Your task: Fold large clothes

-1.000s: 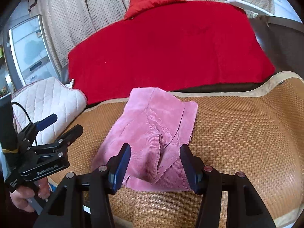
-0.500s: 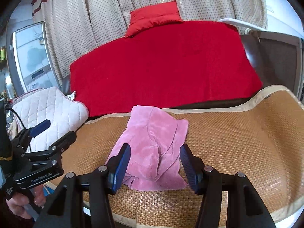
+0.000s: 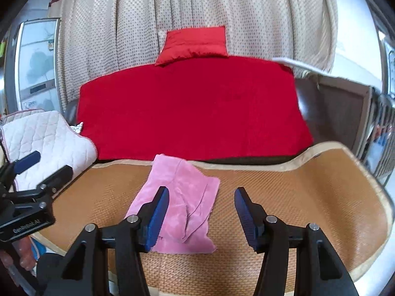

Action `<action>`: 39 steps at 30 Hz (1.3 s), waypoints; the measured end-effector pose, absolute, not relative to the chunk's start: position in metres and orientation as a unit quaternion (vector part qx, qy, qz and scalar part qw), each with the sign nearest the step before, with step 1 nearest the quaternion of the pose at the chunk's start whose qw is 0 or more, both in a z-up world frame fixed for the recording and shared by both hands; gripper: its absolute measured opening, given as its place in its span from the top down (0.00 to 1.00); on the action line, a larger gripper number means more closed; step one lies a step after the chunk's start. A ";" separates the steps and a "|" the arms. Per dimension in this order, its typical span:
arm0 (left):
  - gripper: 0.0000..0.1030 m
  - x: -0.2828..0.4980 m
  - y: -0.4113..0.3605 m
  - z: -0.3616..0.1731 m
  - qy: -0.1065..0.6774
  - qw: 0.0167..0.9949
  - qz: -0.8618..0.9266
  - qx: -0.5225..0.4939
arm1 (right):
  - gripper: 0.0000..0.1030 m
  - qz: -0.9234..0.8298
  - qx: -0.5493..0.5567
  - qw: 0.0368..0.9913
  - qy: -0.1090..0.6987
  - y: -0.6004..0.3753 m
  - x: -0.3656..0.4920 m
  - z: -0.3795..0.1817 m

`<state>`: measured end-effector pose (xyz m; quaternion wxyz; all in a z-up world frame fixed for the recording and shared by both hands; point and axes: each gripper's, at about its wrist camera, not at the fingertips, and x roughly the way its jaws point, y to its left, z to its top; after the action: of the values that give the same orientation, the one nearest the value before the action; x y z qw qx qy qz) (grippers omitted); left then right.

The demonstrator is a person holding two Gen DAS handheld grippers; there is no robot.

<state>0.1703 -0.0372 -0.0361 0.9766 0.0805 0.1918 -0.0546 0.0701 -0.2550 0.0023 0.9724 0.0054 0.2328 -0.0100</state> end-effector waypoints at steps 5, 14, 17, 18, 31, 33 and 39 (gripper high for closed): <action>0.05 0.160 -0.039 -0.026 0.180 0.979 -0.056 0.076 | 0.41 -0.021 -0.004 0.977 0.214 -0.255 0.058 0.014; 0.04 0.146 -0.043 -0.014 0.161 0.983 -0.049 0.076 | 0.41 -0.021 0.000 0.979 0.200 -0.260 0.048 0.024; 0.04 0.143 -0.043 -0.013 0.159 0.983 -0.048 0.075 | 0.41 -0.021 -0.004 0.980 0.198 -0.259 0.047 0.025; 0.04 0.142 -0.044 -0.013 0.159 0.983 -0.048 0.075 | 0.41 -0.021 -0.004 0.980 0.198 -0.259 0.046 0.026; 0.04 0.148 -0.045 -0.022 0.177 0.980 -0.049 0.073 | 0.40 0.002 0.031 0.976 0.217 -0.267 0.047 0.011; 0.04 0.146 -0.047 -0.022 0.172 0.981 -0.048 0.074 | 0.40 0.001 0.039 0.976 0.213 -0.271 0.045 0.011; 0.04 0.145 -0.053 -0.023 0.168 0.982 -0.040 0.079 | 0.40 0.007 0.042 0.976 0.216 -0.273 0.045 0.008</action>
<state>0.1448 -0.0526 -0.0231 0.9818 0.0792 0.1682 -0.0400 0.0452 -0.2731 0.0083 0.9756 0.0418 0.2156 0.0068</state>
